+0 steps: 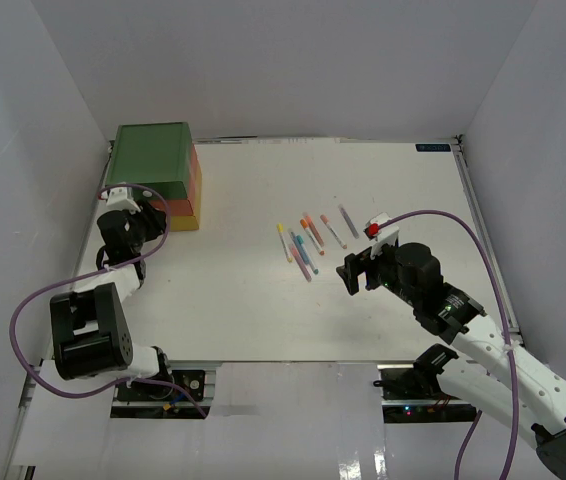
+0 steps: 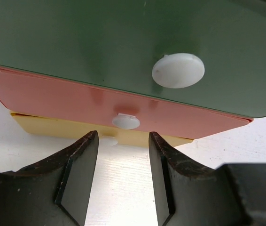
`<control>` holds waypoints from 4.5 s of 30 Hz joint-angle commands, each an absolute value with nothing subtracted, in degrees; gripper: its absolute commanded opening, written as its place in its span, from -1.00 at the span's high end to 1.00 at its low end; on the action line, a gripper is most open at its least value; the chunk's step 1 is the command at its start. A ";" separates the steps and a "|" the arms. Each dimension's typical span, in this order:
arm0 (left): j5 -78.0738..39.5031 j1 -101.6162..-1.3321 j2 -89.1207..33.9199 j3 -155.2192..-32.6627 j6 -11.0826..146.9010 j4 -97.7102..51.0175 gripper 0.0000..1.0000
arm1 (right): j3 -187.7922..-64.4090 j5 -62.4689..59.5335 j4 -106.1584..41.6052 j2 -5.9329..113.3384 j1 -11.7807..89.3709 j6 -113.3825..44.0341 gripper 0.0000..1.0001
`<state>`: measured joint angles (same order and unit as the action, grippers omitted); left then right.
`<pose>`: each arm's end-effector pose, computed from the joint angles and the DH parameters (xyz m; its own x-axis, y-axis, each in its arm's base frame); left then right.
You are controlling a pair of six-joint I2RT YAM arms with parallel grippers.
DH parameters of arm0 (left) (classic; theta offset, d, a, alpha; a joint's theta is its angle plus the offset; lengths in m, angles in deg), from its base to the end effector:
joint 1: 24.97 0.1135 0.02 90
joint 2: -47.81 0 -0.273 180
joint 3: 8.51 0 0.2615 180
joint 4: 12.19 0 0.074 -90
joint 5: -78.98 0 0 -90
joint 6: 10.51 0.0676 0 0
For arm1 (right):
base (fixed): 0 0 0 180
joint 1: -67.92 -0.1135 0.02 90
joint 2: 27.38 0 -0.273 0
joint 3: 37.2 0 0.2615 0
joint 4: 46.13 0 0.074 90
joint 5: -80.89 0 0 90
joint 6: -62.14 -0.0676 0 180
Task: Sort the stationery into containers
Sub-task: Open the drawer in the storage box, then pick up the pen from the center of the board.
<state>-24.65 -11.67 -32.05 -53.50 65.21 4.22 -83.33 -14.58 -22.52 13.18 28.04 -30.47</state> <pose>0.3141 0.0579 0.1885 -0.2971 -0.3166 -0.9008 -0.0819 0.9484 -0.3063 0.1631 0.1279 0.2726 -0.2633 -0.1609 -0.9512 -0.5573 0.8302 0.0138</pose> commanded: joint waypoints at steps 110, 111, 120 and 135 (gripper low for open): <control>-12.16 -12.49 3.95 -56.39 59.36 -44.76 -0.47 | -85.79 -19.11 -23.39 13.66 28.19 -33.13 -0.80; -12.78 -12.41 4.30 -57.53 59.54 -45.92 -0.47 | -86.41 -20.00 -22.86 14.62 28.37 -33.57 -0.81; -21.83 -14.86 8.43 -66.77 61.82 -50.15 -0.86 | -93.43 -17.02 -21.88 31.23 37.68 -37.71 -0.91; -22.45 -27.52 13.96 -63.70 59.89 -52.00 -0.96 | -114.18 -15.44 -22.24 67.69 45.86 -30.68 -0.53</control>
<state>-21.13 -26.32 12.61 -65.23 61.21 -51.51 -109.47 -15.72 -21.01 64.06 45.60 -32.72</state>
